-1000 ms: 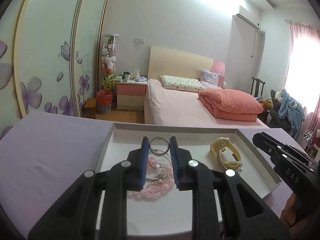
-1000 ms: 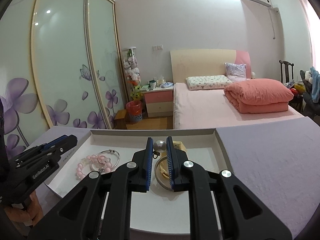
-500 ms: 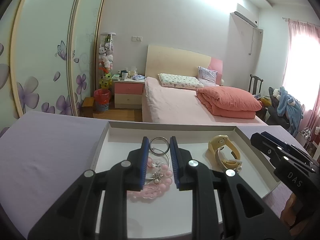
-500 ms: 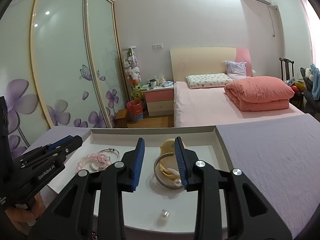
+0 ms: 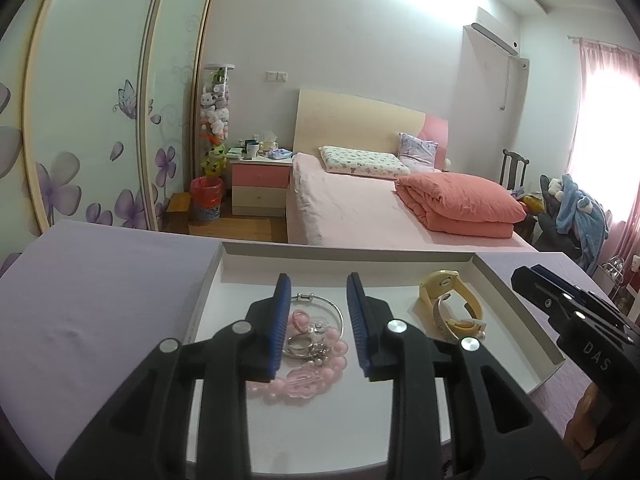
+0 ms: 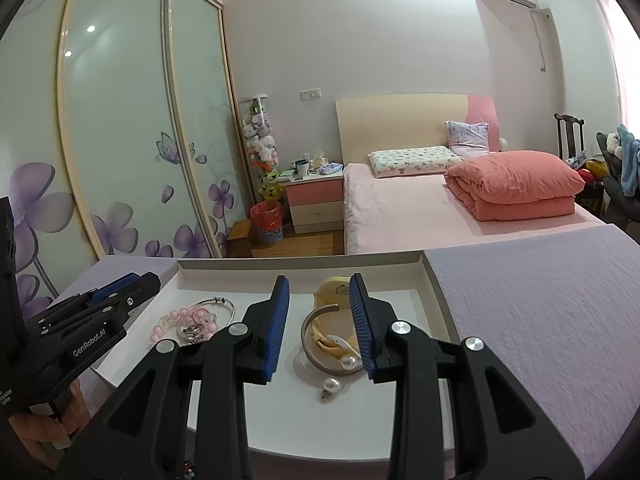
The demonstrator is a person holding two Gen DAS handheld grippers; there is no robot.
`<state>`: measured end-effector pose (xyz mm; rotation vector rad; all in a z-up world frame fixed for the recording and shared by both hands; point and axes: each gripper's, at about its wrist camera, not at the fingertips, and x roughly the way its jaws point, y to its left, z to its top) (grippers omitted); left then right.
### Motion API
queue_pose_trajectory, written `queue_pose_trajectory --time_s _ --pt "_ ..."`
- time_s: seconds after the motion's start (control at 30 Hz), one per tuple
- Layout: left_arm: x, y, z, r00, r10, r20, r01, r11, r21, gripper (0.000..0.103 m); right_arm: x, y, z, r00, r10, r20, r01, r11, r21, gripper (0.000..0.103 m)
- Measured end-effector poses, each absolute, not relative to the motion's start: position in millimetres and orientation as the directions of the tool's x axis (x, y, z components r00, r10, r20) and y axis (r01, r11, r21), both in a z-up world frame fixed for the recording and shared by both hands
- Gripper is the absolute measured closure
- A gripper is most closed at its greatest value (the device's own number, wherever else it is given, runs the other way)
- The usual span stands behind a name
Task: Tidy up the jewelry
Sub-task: 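Open the right gripper to drop the earring while the left gripper releases the ring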
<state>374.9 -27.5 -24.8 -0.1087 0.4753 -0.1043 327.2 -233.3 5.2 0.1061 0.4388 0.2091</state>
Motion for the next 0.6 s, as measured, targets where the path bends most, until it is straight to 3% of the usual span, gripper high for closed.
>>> queue_pose_trajectory --time_s 0.6 --pt "372.0 -24.5 -28.5 0.883 -0.116 -0.455 0.064 0.99 -0.129 0.073 326.5 -234.6 5.2 0.883 0.225 -0.411 -0.18 0.973 0.146 0.07"
